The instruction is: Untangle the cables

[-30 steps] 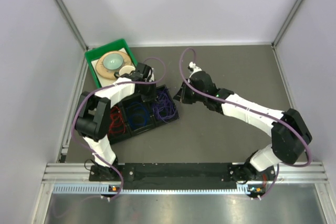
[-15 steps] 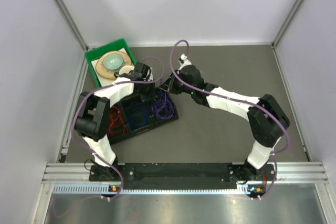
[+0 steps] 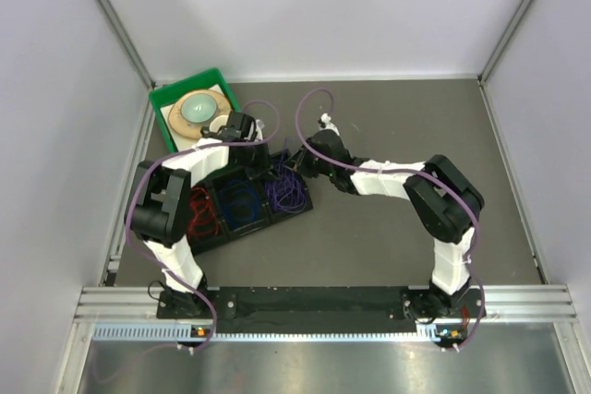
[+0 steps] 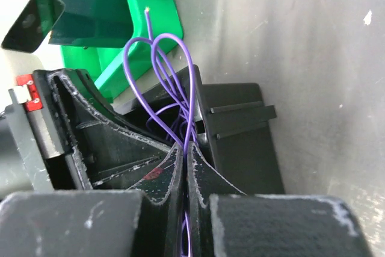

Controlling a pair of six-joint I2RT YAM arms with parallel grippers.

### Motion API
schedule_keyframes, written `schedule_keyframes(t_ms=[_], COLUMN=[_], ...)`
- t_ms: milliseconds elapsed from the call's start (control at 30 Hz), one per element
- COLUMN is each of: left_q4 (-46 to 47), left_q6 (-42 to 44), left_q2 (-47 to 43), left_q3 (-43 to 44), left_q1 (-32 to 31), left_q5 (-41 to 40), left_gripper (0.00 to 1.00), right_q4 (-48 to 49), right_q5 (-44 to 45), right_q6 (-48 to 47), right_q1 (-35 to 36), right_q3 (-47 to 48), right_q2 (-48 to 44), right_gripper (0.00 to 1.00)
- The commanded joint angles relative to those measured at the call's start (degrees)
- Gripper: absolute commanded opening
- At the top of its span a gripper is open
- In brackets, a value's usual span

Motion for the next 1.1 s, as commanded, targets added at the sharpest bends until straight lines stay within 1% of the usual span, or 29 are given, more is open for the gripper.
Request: schedule_keyframes(t_ms=[0,67,167,300,400,433,500,600,633,733,767,833,867,933,1067], left_q4=[2.8,3.2,2.8,2.2,1.4,1.4,1.0,0.7,0.4,-0.1,-0.1,0.0,0.0,0.0,0.5], left_q6=[-1.5,-2.0,-2.0,-2.2,-2.3,-2.4,-1.9,-1.1,-0.9,-0.8,-0.8,-0.8,-0.8,-0.8,-1.5], left_q2=[-2.3,-3.0,-4.0,-5.7,-6.9,-7.3,-8.6,-9.5,-9.5,-9.2,-9.1,-9.3,-9.4,-9.9,-12.5], left_q3=[-0.4,-0.5,0.1,0.7,0.9,0.7,0.9,1.1,1.2,1.1,0.9,0.7,0.6,0.6,0.2], left_q1=[0.3,0.5,0.5,0.6,0.7,0.7,0.7,0.8,0.8,0.7,0.7,0.7,0.8,0.8,0.7], left_q5=[1.9,1.8,1.4,0.5,-1.3,-1.6,-2.4,-2.8,-3.2,-3.6,-3.6,-3.4,-3.4,-3.7,-5.3], left_gripper=[0.0,0.0,0.0,0.0,0.0,0.03,0.04,0.11,0.18,0.3,0.38,0.43,0.5,0.53,0.54], right_q4=[-2.6,-6.4,-6.9,-10.2,-11.1,-11.4,-12.3,-13.9,-14.1,-14.9,-14.9,-14.6,-14.7,-14.6,-14.8], right_q5=[1.8,1.8,1.7,1.8,3.1,3.3,3.0,2.7,2.9,3.0,3.0,2.9,2.9,2.8,2.8], right_q6=[2.6,2.9,3.1,3.3,4.2,4.3,4.6,5.1,5.3,5.4,5.6,5.5,5.5,5.5,5.0], right_q1=[0.0,0.1,0.3,1.1,1.2,1.2,1.2,1.3,1.3,1.3,1.4,1.4,1.5,1.5,1.8], right_q3=[3.4,5.7,7.0,9.1,9.5,9.6,10.4,11.1,11.1,11.6,11.6,11.5,11.4,11.4,11.3], right_q2=[2.2,3.7,4.7,6.4,7.6,8.0,8.8,9.7,9.9,10.4,10.5,10.4,10.2,10.1,9.8], right_gripper=[0.0,0.0,0.0,0.0,0.0,0.0,0.0,0.0,0.0,0.0,0.0,0.0,0.0,0.0,0.0])
